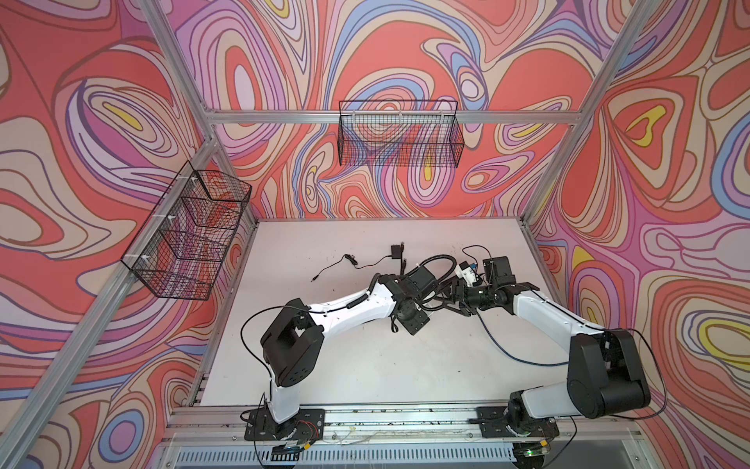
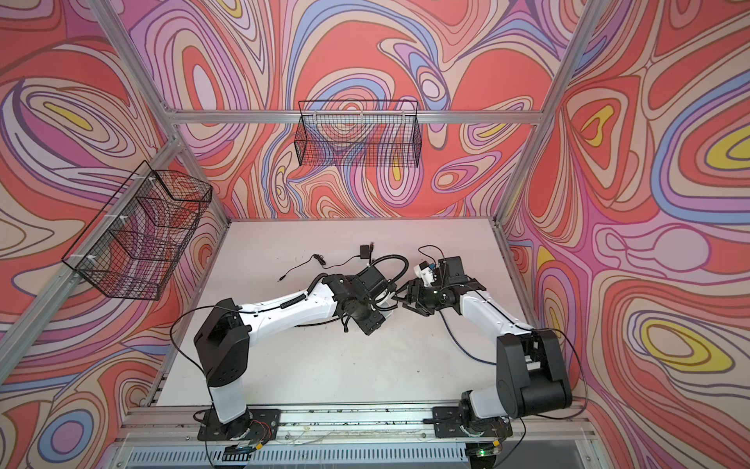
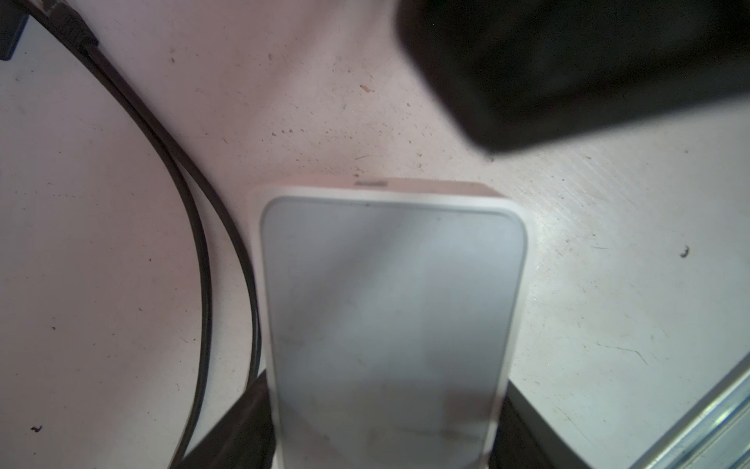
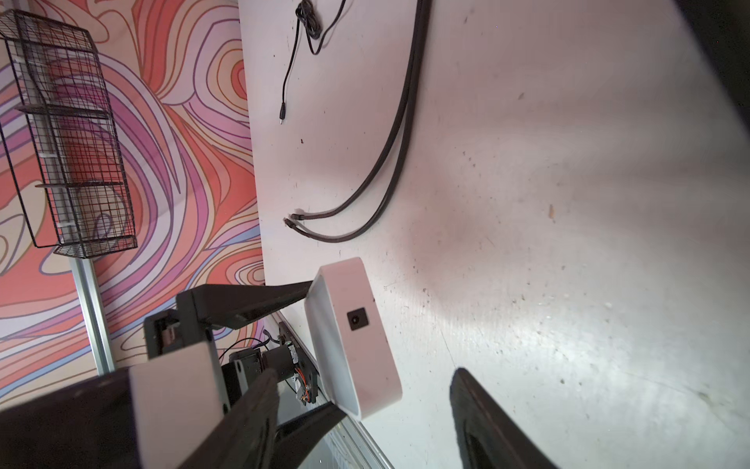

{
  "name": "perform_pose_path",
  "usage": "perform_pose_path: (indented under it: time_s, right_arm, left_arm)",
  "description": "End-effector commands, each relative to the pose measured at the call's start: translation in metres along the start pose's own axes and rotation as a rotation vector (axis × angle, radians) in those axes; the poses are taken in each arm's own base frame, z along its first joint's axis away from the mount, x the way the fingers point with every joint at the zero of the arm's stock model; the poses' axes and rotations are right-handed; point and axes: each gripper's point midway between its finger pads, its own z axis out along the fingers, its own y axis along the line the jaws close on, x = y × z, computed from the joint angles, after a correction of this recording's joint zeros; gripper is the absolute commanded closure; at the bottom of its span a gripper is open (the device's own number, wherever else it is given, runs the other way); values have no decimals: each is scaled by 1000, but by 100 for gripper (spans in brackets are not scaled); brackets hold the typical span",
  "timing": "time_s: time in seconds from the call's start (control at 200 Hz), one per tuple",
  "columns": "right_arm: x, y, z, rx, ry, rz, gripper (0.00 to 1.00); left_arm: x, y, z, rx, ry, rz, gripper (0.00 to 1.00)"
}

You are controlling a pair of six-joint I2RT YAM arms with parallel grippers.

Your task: Insert the plug into the switch port

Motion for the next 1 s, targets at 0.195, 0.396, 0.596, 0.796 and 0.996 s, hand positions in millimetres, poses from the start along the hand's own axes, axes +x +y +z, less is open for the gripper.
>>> perform_pose_path:
  time_s: [0.195, 0.396, 0.596, 0.796, 0.996]
  right_arm:
    - [-7, 11, 19, -2, 30, -58, 34]
    - [0, 8, 27, -7, 67, -60, 34]
    - [7, 11, 35, -38, 96, -73, 37]
    - [10, 16, 40, -86, 127, -77, 44]
    - [16, 17, 45, -109, 160, -83, 56]
  left_arm:
    - [-12, 0, -22, -17, -65, 24, 56]
    - [-16, -1, -24, -16, -80, 23, 56]
    - [-18, -1, -25, -17, -80, 24, 56]
    - [-17, -2, -24, -11, -75, 27, 56]
    - [-20, -2, -25, -15, -84, 29, 56]
